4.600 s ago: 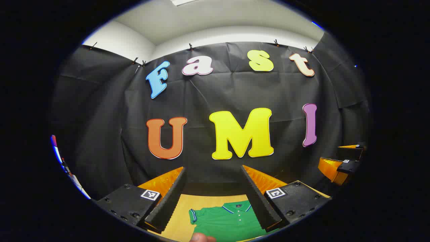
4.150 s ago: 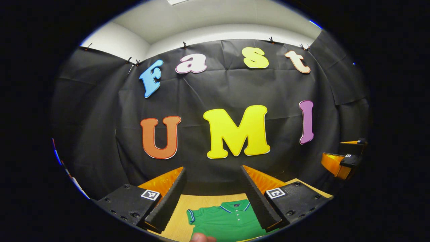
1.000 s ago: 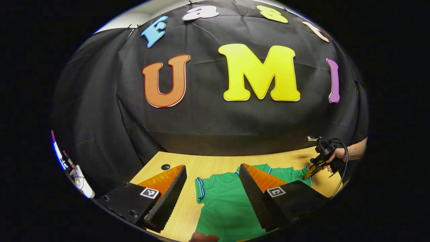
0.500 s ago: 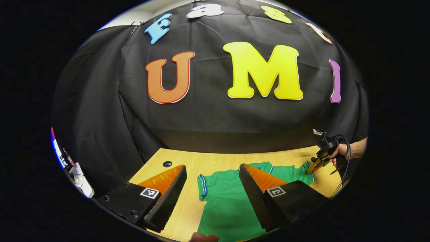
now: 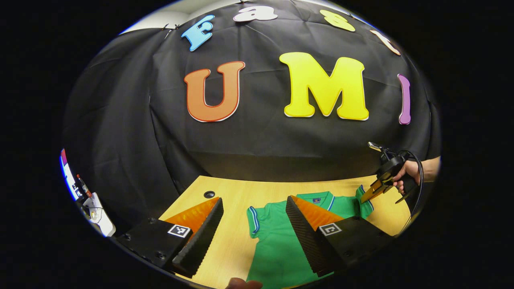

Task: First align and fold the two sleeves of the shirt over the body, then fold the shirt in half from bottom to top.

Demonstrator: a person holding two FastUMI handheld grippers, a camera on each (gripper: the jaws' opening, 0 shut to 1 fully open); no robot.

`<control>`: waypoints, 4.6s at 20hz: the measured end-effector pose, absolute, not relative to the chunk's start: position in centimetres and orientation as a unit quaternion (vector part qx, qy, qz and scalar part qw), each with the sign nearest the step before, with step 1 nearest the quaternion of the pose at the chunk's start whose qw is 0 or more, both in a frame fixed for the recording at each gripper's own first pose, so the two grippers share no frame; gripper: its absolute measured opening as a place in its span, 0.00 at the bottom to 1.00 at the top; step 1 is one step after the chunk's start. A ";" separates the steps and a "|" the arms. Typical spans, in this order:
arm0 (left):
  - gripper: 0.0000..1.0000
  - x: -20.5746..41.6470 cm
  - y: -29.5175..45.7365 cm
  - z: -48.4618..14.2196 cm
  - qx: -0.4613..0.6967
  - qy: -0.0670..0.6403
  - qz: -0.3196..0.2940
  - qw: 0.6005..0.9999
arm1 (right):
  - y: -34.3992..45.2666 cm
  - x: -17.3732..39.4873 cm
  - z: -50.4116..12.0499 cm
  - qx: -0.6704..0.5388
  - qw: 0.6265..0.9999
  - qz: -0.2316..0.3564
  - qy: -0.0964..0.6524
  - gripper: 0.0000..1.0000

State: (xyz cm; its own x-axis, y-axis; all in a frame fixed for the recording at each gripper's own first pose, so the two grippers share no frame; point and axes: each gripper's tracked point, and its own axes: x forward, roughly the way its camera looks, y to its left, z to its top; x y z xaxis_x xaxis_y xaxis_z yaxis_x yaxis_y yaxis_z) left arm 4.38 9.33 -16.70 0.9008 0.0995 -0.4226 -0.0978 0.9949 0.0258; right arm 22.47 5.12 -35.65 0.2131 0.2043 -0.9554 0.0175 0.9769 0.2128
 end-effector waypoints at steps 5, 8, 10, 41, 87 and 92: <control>0.99 3.5 12.0 -16.8 0.015 0.222 0.060 0.973 | 10.7 22.3 -37.2 0.125 0.752 0.044 0.646 0.11; 0.99 3.7 12.7 -17.2 0.013 0.222 0.058 0.973 | 13.2 21.3 -36.9 0.160 0.741 0.060 0.649 0.18; 0.99 3.9 12.5 -17.6 0.005 0.225 0.048 0.973 | 12.8 21.3 -36.1 0.156 0.751 0.056 0.639 0.34; 0.87 14.5 9.2 -45.9 0.000 0.626 -0.105 0.772 | -1.1 4.5 -28.1 0.046 0.831 0.012 0.554 0.96; 0.93 13.4 -5.2 -36.2 -0.008 0.577 -0.128 0.807 | -4.3 -2.1 -26.9 0.061 0.847 0.015 0.528 0.95; 0.96 11.1 -4.2 -30.8 -0.059 0.540 -0.137 0.828 | -2.4 -2.4 -26.2 0.024 0.860 0.039 0.509 0.96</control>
